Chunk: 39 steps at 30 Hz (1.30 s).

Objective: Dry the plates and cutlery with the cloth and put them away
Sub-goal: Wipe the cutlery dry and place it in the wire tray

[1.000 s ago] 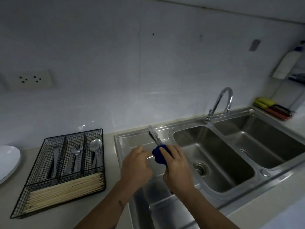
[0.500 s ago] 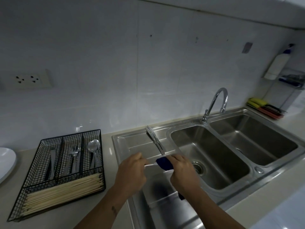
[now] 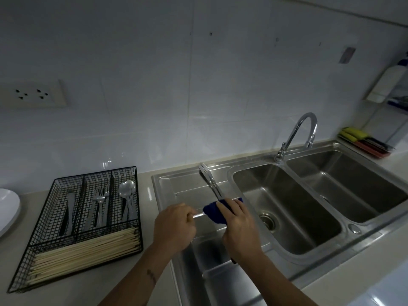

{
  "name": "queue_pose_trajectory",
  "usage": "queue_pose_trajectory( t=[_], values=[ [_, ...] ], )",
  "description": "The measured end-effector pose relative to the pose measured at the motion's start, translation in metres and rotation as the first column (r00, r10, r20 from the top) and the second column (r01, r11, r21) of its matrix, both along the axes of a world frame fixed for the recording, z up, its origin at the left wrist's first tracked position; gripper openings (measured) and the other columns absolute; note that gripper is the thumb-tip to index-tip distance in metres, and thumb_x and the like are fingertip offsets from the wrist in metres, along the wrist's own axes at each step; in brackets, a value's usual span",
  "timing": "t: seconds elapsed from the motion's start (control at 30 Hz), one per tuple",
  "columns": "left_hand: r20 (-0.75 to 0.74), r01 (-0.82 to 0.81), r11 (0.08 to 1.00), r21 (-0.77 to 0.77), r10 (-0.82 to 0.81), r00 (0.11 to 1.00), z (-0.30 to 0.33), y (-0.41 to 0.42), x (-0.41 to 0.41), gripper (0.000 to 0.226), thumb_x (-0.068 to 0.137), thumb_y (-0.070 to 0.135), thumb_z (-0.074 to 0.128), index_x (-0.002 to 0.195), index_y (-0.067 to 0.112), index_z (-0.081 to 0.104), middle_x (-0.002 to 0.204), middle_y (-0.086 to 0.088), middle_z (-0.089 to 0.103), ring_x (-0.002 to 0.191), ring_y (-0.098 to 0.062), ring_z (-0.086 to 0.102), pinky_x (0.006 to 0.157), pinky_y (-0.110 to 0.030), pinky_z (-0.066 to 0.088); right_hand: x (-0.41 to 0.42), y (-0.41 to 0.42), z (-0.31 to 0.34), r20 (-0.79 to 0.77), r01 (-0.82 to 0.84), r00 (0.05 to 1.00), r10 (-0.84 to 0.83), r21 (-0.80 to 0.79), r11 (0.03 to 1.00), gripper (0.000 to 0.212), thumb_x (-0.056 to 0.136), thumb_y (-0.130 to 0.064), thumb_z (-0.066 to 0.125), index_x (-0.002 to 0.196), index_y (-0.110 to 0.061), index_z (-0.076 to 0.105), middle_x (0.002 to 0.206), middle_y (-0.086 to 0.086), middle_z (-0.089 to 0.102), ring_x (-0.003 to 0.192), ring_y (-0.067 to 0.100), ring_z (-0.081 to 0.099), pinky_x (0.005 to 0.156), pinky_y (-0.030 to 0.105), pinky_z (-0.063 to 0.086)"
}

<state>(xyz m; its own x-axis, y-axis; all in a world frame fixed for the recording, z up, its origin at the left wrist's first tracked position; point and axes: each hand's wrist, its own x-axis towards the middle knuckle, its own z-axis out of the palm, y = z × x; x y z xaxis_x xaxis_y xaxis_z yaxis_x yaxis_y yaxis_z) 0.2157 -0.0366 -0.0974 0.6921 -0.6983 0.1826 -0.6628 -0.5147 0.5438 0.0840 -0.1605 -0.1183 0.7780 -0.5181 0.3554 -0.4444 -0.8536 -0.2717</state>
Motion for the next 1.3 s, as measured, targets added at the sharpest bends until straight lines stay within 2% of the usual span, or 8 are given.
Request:
queue_pose_trajectory(
  t=[0.17,0.33,0.5,0.7,0.87,1.0,1.2,1.3],
  values=[
    [-0.131,-0.075,0.997,-0.020,0.071,0.989,-0.003,0.007,0.004,0.023,0.092,0.036,0.061,0.070,0.032,0.058,0.067,0.011,0.059,0.062,-0.004,0.054,0.054,-0.019,0.033,0.006,0.006,-0.002,-0.001,-0.156,0.988,0.156,-0.105,0.982,0.066,0.070,-0.006,0.074,0.132,-0.017,0.053,0.135,0.006,0.054,0.129,0.031,0.045,0.106,0.048,0.041],
    [-0.204,-0.095,0.994,0.045,0.103,0.974,-0.005,0.015,0.010,0.024,0.092,0.033,0.061,0.069,0.027,0.061,0.063,0.009,0.059,0.059,-0.004,0.054,0.054,-0.023,0.037,0.008,-0.005,0.002,0.026,-0.067,0.997,0.068,-0.033,0.997,0.071,0.065,0.000,0.077,0.130,-0.018,0.054,0.134,0.005,0.054,0.126,0.033,0.046,0.099,0.048,0.048],
    [-0.584,0.000,0.998,-0.056,-0.033,0.811,0.001,0.006,0.009,0.022,0.096,0.021,0.055,0.078,0.020,0.068,0.076,0.001,0.067,0.073,-0.013,0.062,0.070,-0.027,0.048,0.018,0.013,0.003,0.104,-0.208,0.973,0.207,-0.004,0.978,0.067,0.065,0.006,0.074,0.126,-0.014,0.058,0.129,0.006,0.058,0.119,0.030,0.053,0.101,0.039,0.045],
    [-0.531,-0.032,0.993,-0.117,-0.035,0.847,-0.001,0.012,-0.003,0.023,0.099,0.030,0.051,0.088,0.019,0.069,0.080,-0.005,0.067,0.074,-0.019,0.062,0.069,-0.031,0.049,0.016,0.005,0.002,0.095,-0.102,0.991,0.098,0.036,0.994,0.064,0.069,0.009,0.067,0.128,-0.012,0.057,0.131,0.007,0.055,0.113,0.028,0.055,0.088,0.037,0.054],
    [-0.713,-0.175,0.959,-0.222,-0.037,0.700,-0.004,0.018,0.009,0.021,0.091,0.017,0.059,0.076,0.017,0.072,0.061,0.003,0.056,0.061,-0.014,0.051,0.062,-0.031,0.041,0.014,-0.001,0.016,0.171,-0.006,0.985,-0.028,0.194,0.981,0.056,0.076,0.009,0.061,0.129,-0.011,0.059,0.127,0.003,0.057,0.111,0.019,0.055,0.095,0.034,0.050],
    [-0.722,-0.221,0.951,-0.217,-0.004,0.692,0.000,0.009,0.008,0.018,0.088,0.005,0.053,0.081,0.015,0.066,0.060,0.002,0.053,0.055,-0.013,0.047,0.055,-0.028,0.036,0.020,0.009,0.028,0.250,-0.004,0.964,-0.095,0.369,0.930,0.054,0.076,0.011,0.055,0.121,-0.017,0.064,0.118,-0.004,0.060,0.105,0.011,0.056,0.095,0.028,0.048],
    [-0.730,-0.347,0.930,-0.118,0.156,0.665,0.001,0.000,0.008,0.009,0.081,0.012,0.059,0.083,0.018,0.066,0.077,-0.004,0.071,0.073,-0.020,0.068,0.064,-0.034,0.057,0.022,0.024,0.033,0.261,-0.009,0.953,-0.154,0.534,0.845,0.049,0.084,0.009,0.049,0.122,-0.020,0.061,0.114,-0.001,0.062,0.102,0.010,0.058,0.093,0.027,0.049],
    [-0.800,-0.421,0.897,-0.133,0.154,0.580,0.000,-0.003,0.011,0.012,0.076,0.007,0.057,0.086,0.008,0.063,0.082,-0.013,0.070,0.076,-0.026,0.070,0.072,-0.044,0.061,0.020,0.039,0.029,0.246,-0.045,0.965,-0.096,0.514,0.857,0.052,0.083,0.010,0.050,0.119,-0.027,0.058,0.117,-0.005,0.058,0.105,0.007,0.055,0.093,0.012,0.042]
  ],
)
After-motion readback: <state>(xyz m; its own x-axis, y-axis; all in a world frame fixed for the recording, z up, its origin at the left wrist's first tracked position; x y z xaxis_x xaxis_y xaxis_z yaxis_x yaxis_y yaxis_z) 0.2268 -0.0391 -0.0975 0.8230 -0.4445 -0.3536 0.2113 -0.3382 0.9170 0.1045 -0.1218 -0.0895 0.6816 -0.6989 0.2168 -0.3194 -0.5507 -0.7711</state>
